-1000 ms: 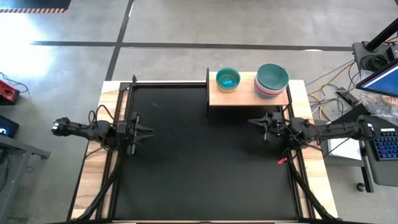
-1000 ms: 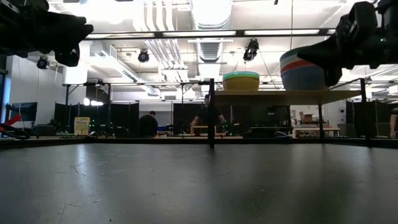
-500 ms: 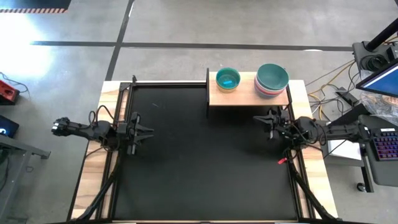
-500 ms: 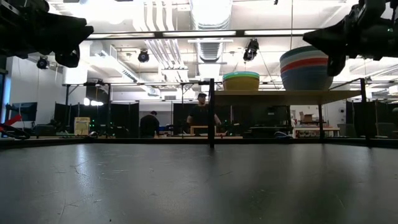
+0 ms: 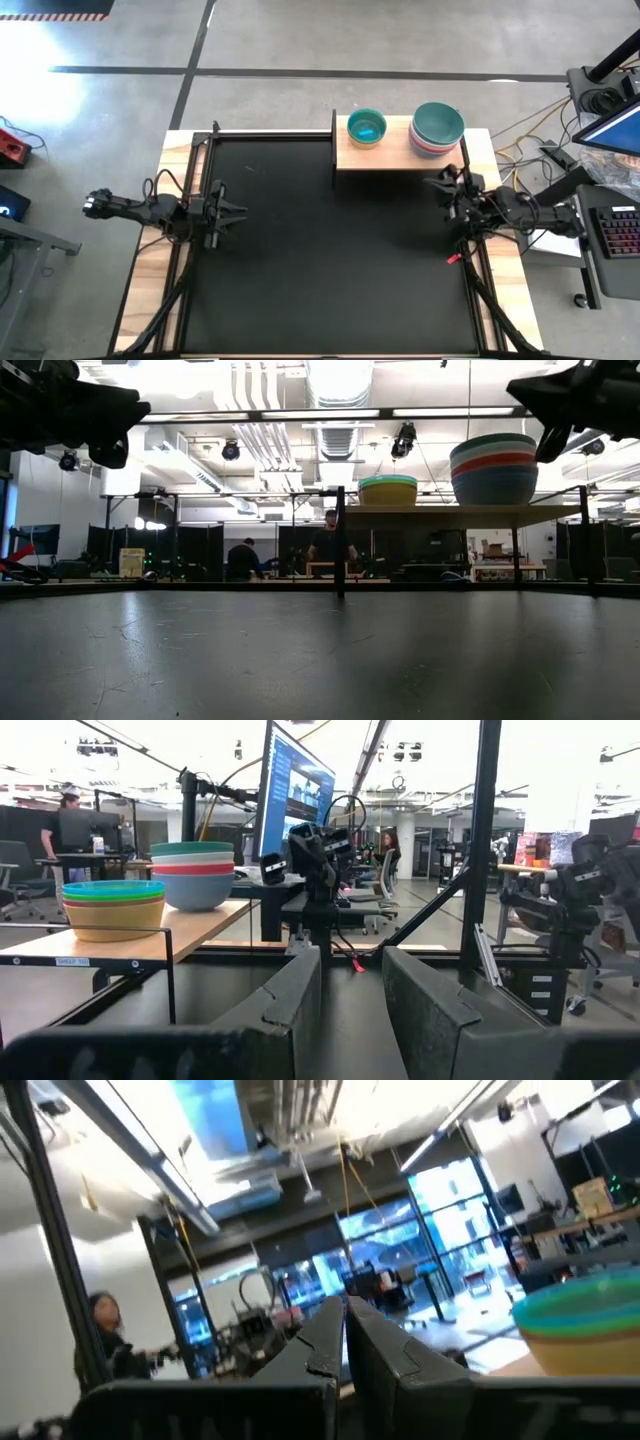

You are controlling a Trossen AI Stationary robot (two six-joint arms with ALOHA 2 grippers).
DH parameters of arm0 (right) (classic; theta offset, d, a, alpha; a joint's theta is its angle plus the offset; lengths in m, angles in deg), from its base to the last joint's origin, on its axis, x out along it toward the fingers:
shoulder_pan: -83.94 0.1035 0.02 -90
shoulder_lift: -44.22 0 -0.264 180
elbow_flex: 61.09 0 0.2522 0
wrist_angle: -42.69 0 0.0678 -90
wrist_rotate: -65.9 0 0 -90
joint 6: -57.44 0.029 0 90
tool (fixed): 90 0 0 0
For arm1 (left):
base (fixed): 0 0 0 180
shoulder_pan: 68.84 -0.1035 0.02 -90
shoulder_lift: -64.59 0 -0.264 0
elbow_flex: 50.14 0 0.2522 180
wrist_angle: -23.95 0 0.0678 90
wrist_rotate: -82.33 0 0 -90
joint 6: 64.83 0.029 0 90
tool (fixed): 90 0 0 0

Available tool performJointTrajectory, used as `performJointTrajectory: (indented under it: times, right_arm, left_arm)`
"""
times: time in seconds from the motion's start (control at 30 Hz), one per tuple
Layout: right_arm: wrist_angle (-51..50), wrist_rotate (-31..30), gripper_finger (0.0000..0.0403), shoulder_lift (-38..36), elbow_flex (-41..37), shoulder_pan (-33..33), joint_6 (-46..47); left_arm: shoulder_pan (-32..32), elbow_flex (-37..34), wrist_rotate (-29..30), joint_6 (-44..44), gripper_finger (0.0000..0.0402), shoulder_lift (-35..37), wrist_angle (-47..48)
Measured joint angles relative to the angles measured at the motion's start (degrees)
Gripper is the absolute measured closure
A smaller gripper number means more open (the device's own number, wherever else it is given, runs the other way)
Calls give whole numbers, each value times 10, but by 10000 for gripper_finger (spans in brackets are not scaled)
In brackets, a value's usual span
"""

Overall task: Place and stack bowls onto a shelf
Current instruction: Return to Home Position

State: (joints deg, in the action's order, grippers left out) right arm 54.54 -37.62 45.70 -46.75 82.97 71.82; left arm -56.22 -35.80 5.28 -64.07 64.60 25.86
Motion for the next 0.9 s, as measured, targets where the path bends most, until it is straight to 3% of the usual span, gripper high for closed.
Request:
performJointTrajectory:
  times: [0.3, 0.63, 0.9]
  right_arm:
    - [-6, 0, 394, -7, 0, -61, 0]
    - [-16, 0, 394, -8, 0, -149, 0]
    - [-16, 0, 394, -9, 0, -155, 0]
  left_arm:
    - [-43, 0, -1, 0, 306, 0, 0]
    - [-234, 0, 0, 0, 306, 0, 0]
    - [-247, -1, 0, 0, 306, -2, 0]
